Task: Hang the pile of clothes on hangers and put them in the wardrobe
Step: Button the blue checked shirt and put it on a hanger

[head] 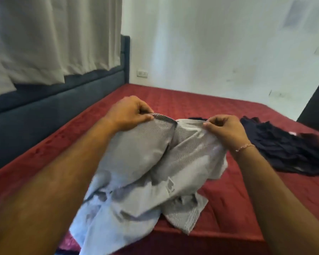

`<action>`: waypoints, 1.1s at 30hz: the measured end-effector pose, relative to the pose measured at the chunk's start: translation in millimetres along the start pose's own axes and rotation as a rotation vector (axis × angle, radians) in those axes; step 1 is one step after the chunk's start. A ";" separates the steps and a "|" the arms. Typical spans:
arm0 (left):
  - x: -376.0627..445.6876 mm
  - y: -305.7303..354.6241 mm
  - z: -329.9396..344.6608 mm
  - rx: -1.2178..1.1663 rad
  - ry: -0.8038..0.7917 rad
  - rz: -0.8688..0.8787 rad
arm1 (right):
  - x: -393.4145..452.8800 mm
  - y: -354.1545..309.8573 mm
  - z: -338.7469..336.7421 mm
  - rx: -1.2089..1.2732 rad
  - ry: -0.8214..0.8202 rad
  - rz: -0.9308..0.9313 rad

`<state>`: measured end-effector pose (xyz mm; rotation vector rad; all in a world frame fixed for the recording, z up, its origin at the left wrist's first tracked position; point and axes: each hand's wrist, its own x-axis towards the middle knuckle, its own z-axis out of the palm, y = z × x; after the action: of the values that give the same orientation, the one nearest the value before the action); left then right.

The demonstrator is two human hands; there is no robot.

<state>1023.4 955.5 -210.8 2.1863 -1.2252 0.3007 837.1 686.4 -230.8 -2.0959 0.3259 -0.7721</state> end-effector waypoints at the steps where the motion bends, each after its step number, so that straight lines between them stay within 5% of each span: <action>1: 6.3 9.7 1.8 -0.004 0.121 0.021 | 4.2 -10.1 0.7 0.027 0.067 -0.030; 6: -30.4 41.5 18.2 0.124 0.475 0.306 | -44.7 -54.3 5.7 0.186 -0.007 -0.105; 12: -69.2 30.5 17.8 0.231 0.355 0.296 | -98.4 -46.6 4.0 0.481 -0.107 0.058; 23: -127.0 76.8 37.4 0.018 0.614 0.600 | -142.6 -55.7 30.8 0.660 -0.170 0.122; 33: -142.4 98.8 58.0 0.003 0.673 0.575 | -156.0 -58.6 37.9 0.689 -0.158 0.091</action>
<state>857.9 980.9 -284.1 1.4732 -1.3921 1.1590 737.4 821.1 -264.4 -1.4660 0.0490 -0.5550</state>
